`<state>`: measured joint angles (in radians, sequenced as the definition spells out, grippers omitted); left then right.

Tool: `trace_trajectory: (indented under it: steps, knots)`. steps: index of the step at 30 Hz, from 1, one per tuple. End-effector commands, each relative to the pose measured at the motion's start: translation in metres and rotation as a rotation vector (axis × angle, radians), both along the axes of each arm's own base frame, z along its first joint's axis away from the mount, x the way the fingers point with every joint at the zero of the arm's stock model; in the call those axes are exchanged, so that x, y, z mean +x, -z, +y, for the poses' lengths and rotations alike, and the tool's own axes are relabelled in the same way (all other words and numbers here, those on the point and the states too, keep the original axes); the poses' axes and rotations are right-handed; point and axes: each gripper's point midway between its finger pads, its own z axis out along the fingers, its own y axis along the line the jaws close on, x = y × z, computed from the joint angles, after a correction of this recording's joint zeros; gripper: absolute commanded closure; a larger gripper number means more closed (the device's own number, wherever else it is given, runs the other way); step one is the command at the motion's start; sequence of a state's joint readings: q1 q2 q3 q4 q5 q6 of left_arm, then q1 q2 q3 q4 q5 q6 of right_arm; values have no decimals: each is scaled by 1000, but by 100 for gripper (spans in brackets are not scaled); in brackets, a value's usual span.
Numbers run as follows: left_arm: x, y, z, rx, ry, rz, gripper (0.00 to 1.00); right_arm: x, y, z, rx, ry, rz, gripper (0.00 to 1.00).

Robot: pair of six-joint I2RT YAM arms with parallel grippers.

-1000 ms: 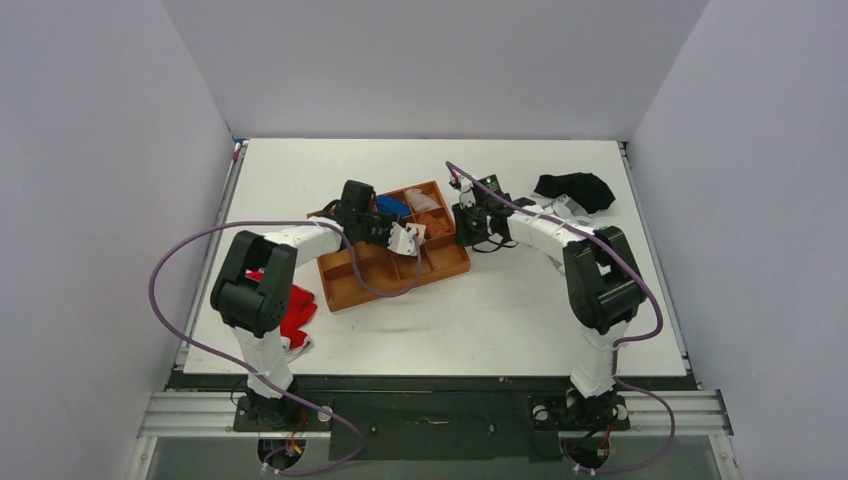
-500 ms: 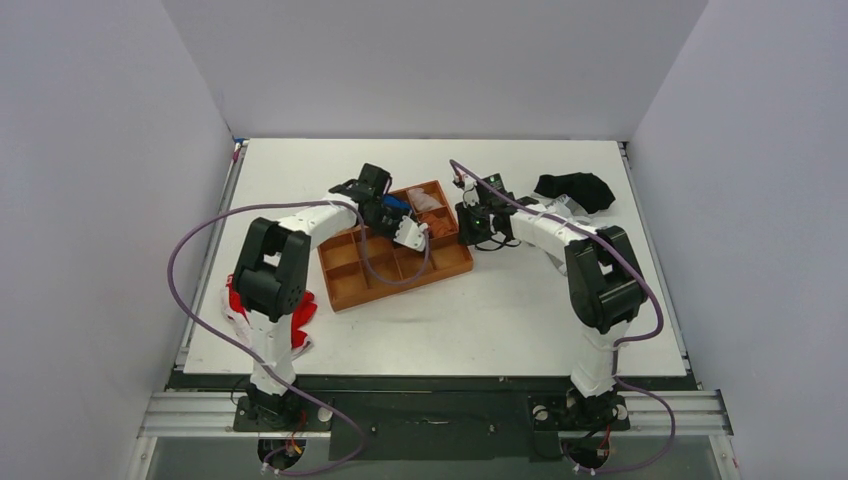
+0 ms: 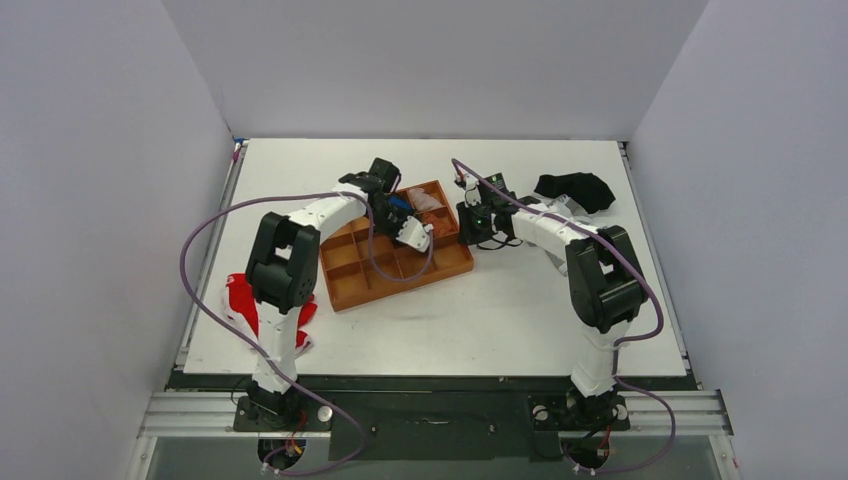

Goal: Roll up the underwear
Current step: Place the underwear in the storage box.

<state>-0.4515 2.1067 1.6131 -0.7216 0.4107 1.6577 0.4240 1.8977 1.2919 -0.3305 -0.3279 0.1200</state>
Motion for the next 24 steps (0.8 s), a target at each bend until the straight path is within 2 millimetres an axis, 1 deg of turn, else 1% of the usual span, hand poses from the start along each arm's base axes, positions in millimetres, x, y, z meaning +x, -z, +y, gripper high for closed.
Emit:
trace_trajectory:
  steps: [1, 2, 3, 4, 5, 6, 7, 8, 9, 10, 11, 12, 14, 17, 18, 19, 20, 21, 22, 24]
  knots:
    - [-35, 47, 18, 177, 33, 187, 100, -12, -14, -1, 26, -29, 33, 100]
    - [-36, 52, 19, 190, 29, 206, 100, -12, -14, -1, 26, -29, 33, 100]
    - [-35, 48, 18, 204, 29, 213, 100, -12, -13, -1, 26, -30, 35, 100]
    - [-36, 53, 19, 218, 30, 228, 100, -13, -13, 0, 26, -33, 35, 100]
    - [-36, 50, 18, 228, 33, 231, 100, -13, -14, 0, 26, -32, 35, 100]
    - [-36, 53, 19, 247, 34, 236, 100, -13, -13, -1, 27, -31, 36, 100]
    - [-37, 52, 18, 260, 40, 239, 100, -13, -14, 0, 29, -31, 36, 100]
    - [-37, 57, 20, 286, 42, 243, 100, -14, -14, 1, 30, -32, 36, 100]
    - [-37, 56, 18, 296, 44, 245, 100, -13, -14, 1, 31, -32, 36, 100]
    - [-38, 61, 20, 318, 37, 256, 100, -13, -14, 2, 32, -33, 36, 100]
    - [-39, 59, 19, 328, 38, 262, 100, -13, -15, 2, 33, -33, 35, 100]
    - [-40, 63, 21, 345, 34, 272, 100, -14, -14, 3, 33, -35, 37, 100]
    - [-40, 65, 21, 363, 34, 277, 100, -14, -14, 2, 32, -33, 35, 100]
    - [-35, 66, 22, 392, 26, 264, 100, -14, -14, 3, 36, -32, 34, 100]
    - [-37, 68, 26, 416, 25, 273, 100, -14, -14, 3, 36, -31, 34, 100]
    - [-34, 67, 25, 421, 24, 266, 100, -14, -13, 3, 37, -30, 34, 100]
    - [-35, 70, 30, 450, 21, 276, 100, -14, -12, 3, 37, -30, 35, 100]
    - [-31, 68, 29, 456, 18, 267, 100, -14, -11, 3, 37, -30, 36, 100]
    - [-33, 71, 33, 488, 18, 275, 100, -14, -11, 4, 38, -31, 36, 100]
    - [-29, 71, 36, 523, 17, 265, 100, -14, -10, 4, 37, -31, 38, 100]
